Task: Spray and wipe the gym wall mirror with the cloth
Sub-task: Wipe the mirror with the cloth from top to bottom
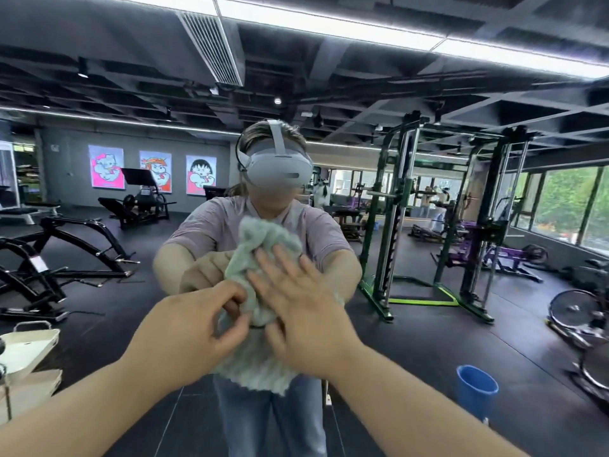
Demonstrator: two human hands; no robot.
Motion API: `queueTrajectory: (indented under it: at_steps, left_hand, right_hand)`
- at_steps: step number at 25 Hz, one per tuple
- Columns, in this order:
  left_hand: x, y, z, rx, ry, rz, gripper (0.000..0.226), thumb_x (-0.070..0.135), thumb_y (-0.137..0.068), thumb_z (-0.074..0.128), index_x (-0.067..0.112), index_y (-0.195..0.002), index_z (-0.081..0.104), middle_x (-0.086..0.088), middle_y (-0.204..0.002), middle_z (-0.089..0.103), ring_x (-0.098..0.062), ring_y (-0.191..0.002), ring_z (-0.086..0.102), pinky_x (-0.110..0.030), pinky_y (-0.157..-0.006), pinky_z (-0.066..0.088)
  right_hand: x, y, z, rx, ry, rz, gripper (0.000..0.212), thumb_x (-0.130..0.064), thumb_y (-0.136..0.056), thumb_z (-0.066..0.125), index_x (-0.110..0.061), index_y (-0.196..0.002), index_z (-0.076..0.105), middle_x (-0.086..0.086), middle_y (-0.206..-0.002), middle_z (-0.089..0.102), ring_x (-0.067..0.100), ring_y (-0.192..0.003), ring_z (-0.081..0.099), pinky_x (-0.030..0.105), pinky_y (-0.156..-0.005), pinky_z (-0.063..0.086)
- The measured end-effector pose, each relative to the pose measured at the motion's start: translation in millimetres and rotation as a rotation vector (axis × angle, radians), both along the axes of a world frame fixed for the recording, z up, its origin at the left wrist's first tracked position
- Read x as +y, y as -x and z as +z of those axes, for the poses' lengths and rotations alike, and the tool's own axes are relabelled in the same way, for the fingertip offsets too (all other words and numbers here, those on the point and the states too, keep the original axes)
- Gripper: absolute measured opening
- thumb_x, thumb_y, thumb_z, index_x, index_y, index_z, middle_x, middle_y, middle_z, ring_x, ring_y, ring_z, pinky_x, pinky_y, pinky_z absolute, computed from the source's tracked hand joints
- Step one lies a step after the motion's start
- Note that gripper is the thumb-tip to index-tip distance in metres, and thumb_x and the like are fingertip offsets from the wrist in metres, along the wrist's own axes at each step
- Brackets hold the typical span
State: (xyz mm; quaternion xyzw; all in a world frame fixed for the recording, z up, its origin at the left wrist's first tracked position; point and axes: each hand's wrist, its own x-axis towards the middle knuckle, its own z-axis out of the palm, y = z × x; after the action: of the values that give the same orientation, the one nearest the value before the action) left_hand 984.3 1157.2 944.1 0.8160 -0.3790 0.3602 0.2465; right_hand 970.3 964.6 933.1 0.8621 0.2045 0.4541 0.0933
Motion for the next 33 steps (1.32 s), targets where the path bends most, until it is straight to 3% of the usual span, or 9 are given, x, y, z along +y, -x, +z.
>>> queueTrajectory:
  at_steps: [3, 5, 8, 10, 14, 17, 21, 27, 33]
  left_hand:
    - [-23.3, -3.1, -1.7, -0.085, 0.102, -0.051, 0.026, 0.05, -0.073, 0.054, 0.032, -0.092, 0.053, 0.022, -0.062, 0.05, -0.006, -0.062, 0.052, -0.013, -0.043, 0.034]
    - [-51.7, -5.0, 5.7, -0.283, 0.097, -0.129, 0.023, 0.036, -0.079, 0.059, 0.018, -0.093, 0.061, 0.008, -0.084, 0.06, -0.007, -0.076, 0.054, -0.022, -0.067, 0.046]
    - [-93.2, -6.1, 14.1, -0.514, -0.101, -0.18, 0.028, 0.018, -0.082, 0.051, 0.011, -0.103, 0.068, -0.002, -0.1, 0.063, -0.018, -0.09, 0.056, -0.03, -0.09, 0.043]
    - [-114.4, -2.1, 12.3, -0.569, -0.218, -0.073, 0.037, 0.02, -0.082, 0.045, 0.012, -0.109, 0.068, -0.001, -0.104, 0.064, -0.023, -0.086, 0.058, -0.039, -0.083, 0.048]
    - [-160.1, 16.9, 33.8, -0.485, -0.102, 0.142, 0.04, 0.033, -0.083, 0.046, 0.008, -0.104, 0.069, -0.008, -0.105, 0.065, -0.03, -0.08, 0.059, -0.04, -0.068, 0.05]
    - [-213.5, 26.1, 67.7, -0.51, -0.013, 0.219, 0.04, 0.035, -0.084, 0.049, 0.013, -0.113, 0.065, -0.016, -0.125, 0.057, -0.035, -0.106, 0.052, -0.048, -0.09, 0.046]
    - [-304.9, 40.0, 82.6, -0.513, 0.055, 0.15, 0.034, 0.041, -0.089, 0.05, 0.009, -0.085, 0.061, -0.023, -0.145, 0.042, -0.042, -0.134, 0.036, -0.059, -0.11, 0.027]
    - [-350.0, 40.2, 27.9, -0.6, -0.044, 0.369, 0.058, 0.045, -0.094, 0.038, 0.012, -0.142, 0.036, -0.016, -0.156, 0.028, -0.036, -0.142, 0.024, -0.054, -0.115, 0.017]
    - [-239.9, 7.8, 76.2, -0.396, 0.14, 0.61, 0.076, 0.052, -0.096, 0.024, 0.003, -0.153, 0.012, -0.02, -0.16, 0.007, -0.038, -0.147, 0.008, -0.051, -0.117, 0.008]
  right_hand:
    - [-28.4, 14.2, 40.4, -0.052, -0.122, -0.13, 0.071, -0.037, -0.082, 0.044, -0.018, -0.15, 0.032, 0.0, -0.16, 0.014, 0.016, -0.149, 0.001, 0.037, -0.121, -0.002]
    - [-46.9, 20.4, 56.5, -0.071, -0.091, -0.222, 0.073, -0.042, -0.084, 0.041, -0.019, -0.152, 0.028, 0.002, -0.161, 0.012, 0.018, -0.149, 0.001, 0.038, -0.12, -0.001]
    - [-82.9, 34.1, 52.0, -0.117, -0.105, -0.294, 0.075, -0.048, -0.087, 0.038, -0.018, -0.153, 0.022, 0.005, -0.161, 0.011, 0.022, -0.15, 0.0, 0.041, -0.12, -0.001]
    - [-117.1, 48.6, 36.5, -0.126, -0.153, -0.321, 0.07, -0.047, -0.09, 0.035, -0.019, -0.153, 0.02, 0.003, -0.161, 0.012, 0.02, -0.15, 0.0, 0.041, -0.12, 0.0]
    - [-188.3, 77.2, 39.7, -0.253, -0.156, -0.376, 0.054, -0.039, -0.093, 0.037, -0.02, -0.144, 0.045, 0.002, -0.151, 0.039, 0.019, -0.143, 0.028, 0.039, -0.117, 0.014]
    - [-229.6, 86.2, 78.6, -0.4, -0.264, -0.382, 0.049, -0.037, -0.091, 0.041, -0.016, -0.129, 0.062, 0.008, -0.14, 0.054, 0.022, -0.131, 0.035, 0.037, -0.107, 0.021]
    - [-296.5, 111.1, 82.4, -0.361, -0.419, -0.301, 0.045, -0.036, -0.091, 0.041, -0.011, -0.114, 0.071, 0.01, -0.136, 0.057, 0.027, -0.131, 0.042, 0.029, -0.11, 0.021]
    - [-319.5, 112.0, 36.9, -0.269, -0.48, -0.252, 0.052, -0.044, -0.094, 0.041, -0.012, -0.135, 0.049, 0.013, -0.154, 0.033, 0.027, -0.146, 0.018, 0.035, -0.118, 0.016]
    - [-197.9, 48.8, 110.9, -0.248, -0.348, -0.201, 0.073, -0.042, -0.092, 0.04, -0.012, -0.154, 0.017, 0.022, -0.16, 0.002, 0.038, -0.148, -0.004, 0.045, -0.119, -0.005]
